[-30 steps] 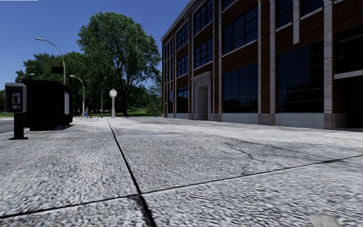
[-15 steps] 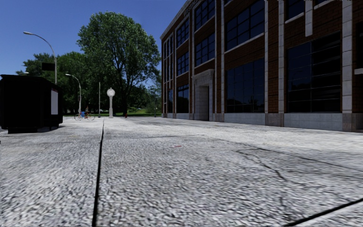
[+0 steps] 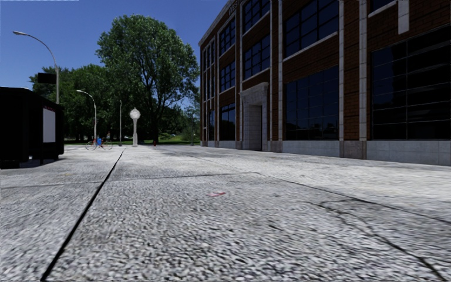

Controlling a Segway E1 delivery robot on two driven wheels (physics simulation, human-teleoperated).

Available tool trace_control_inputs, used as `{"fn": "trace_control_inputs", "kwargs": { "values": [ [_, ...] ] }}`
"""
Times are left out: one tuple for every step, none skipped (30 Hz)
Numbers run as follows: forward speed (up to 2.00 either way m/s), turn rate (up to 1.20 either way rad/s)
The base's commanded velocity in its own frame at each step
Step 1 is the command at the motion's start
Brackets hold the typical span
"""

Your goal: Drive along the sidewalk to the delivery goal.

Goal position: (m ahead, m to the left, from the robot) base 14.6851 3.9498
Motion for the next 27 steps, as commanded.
{"fn": "trace_control_inputs", "kwargs": {
  "values": [
    [2.0, 0.0],
    [2.0, 0.0],
    [2.0, 0.0],
    [2.0, 0.0],
    [2.0, 0.0],
    [2.0, 0.0],
    [2.0, 0.0],
    [2.0, 0.0],
    [2.0, 0.0],
    [2.0, 0.0],
    [2.0, 0.0],
    [2.0, 0.0],
    [2.0, 0.0],
    [2.0, 0.0],
    [2.0, 0.0],
    [2.0, 0.0],
    [2.0, 0.0],
    [2.0, 0.0],
    [2.0, 0.0],
    [2.0, 0.0],
    [2.0, 0.0],
    [2.0, 0.0],
    [2.0, 0.0],
    [2.0, 0.0],
    [2.0, 0.0],
    [2.0, 0.0],
    [2.0, 0.0]
  ]
}}
